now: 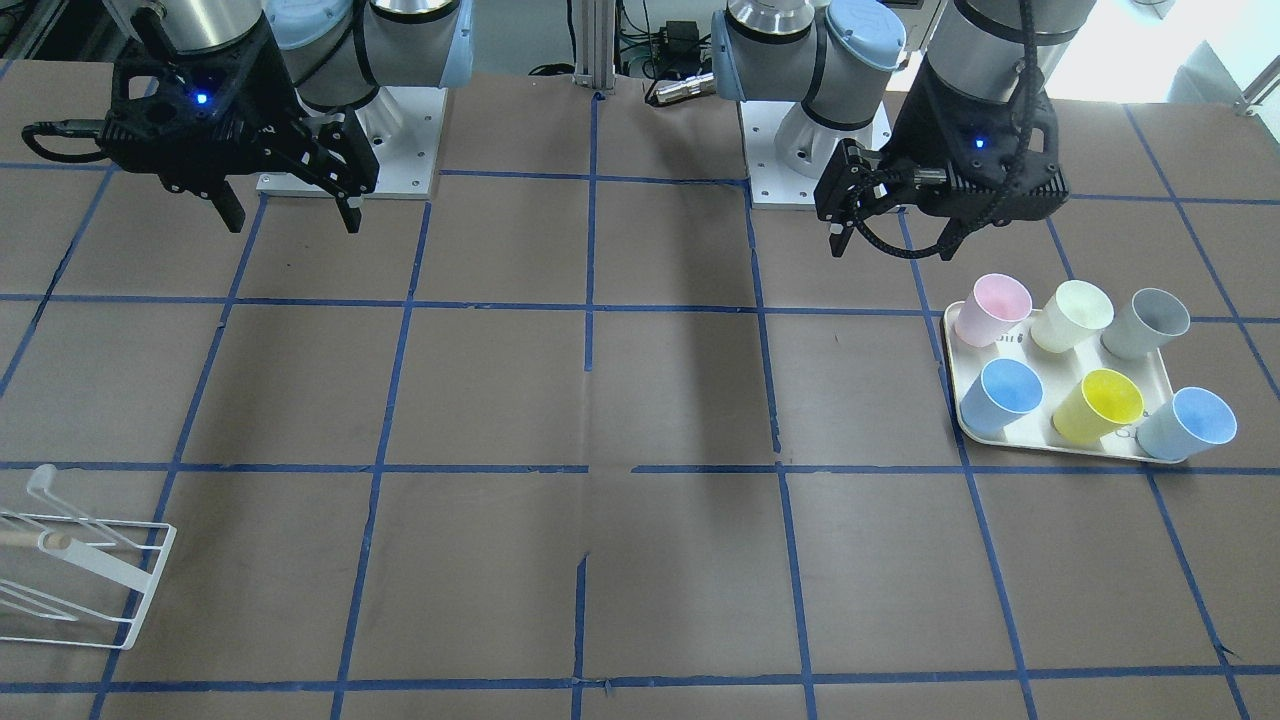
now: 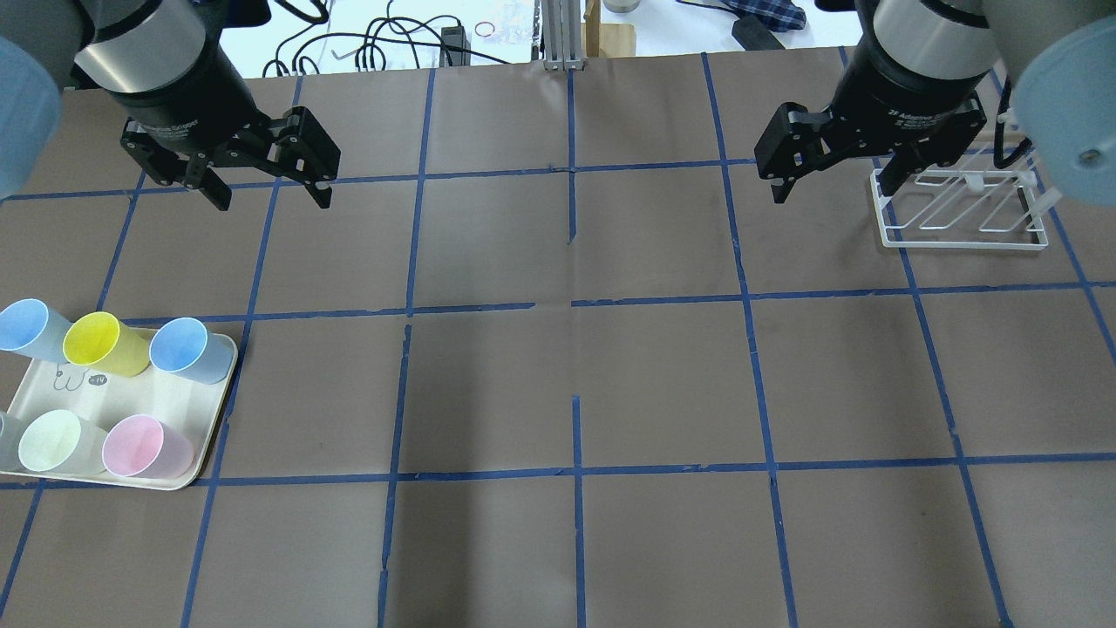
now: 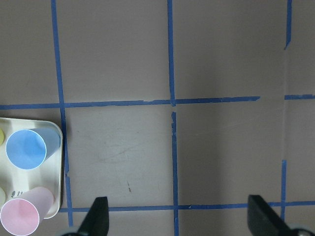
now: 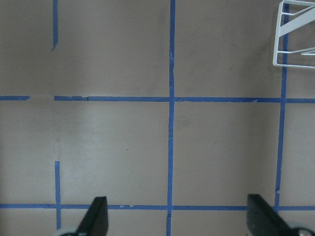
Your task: Transfer IKEA cup to right arm and place on rack
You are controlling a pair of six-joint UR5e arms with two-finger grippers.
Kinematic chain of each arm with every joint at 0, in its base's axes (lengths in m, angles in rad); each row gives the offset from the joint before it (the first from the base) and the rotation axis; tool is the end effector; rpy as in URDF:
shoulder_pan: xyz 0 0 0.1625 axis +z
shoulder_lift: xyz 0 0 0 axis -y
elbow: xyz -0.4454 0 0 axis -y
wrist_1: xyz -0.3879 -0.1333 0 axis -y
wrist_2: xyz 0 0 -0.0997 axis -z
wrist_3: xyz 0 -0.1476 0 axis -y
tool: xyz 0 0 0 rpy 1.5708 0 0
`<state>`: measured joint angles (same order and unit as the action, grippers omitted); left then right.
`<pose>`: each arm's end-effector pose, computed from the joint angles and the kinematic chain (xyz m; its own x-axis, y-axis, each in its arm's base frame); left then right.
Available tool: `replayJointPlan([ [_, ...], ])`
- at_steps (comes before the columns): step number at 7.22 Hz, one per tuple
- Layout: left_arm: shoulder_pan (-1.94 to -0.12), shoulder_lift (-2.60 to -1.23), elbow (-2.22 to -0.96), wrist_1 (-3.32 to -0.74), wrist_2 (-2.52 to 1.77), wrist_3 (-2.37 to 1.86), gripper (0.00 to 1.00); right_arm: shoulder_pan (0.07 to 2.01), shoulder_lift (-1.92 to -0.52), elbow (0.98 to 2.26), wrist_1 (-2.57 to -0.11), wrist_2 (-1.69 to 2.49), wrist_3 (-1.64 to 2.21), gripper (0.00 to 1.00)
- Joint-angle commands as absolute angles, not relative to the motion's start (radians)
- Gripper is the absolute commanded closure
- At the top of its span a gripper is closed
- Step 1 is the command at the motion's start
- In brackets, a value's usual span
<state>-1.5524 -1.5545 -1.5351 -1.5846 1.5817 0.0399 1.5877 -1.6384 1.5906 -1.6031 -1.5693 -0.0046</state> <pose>-0.1227 -0.4877 0.4843 -0.9997 0.0211 -0.0124 0.0215 0.9991 -0.0377 0.1414 -0.4662 0.4863 -0.9998 -0.0216 -0.0011 -0.0214 0.9966 -0.0800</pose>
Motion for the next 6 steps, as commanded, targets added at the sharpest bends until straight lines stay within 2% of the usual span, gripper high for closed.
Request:
replayJointPlan([
  [1, -1.552, -1.554, -1.536, -1.585, 1.582, 0.04, 0.0, 1.588, -1.64, 1.592, -1.603, -1.569, -0.005, 0.0],
  [4, -1.522, -1.552, -1.54, -1.597, 1.594, 0.104, 0.0, 1.588, -1.64, 1.592, -1.603, -1.569, -0.005, 0.0],
  [6, -1.438, -1.548, -1.543, -1.617, 1.601, 0.263, 0.0, 1.588, -1.64, 1.592, -1.603, -1.569, -0.005, 0.0],
])
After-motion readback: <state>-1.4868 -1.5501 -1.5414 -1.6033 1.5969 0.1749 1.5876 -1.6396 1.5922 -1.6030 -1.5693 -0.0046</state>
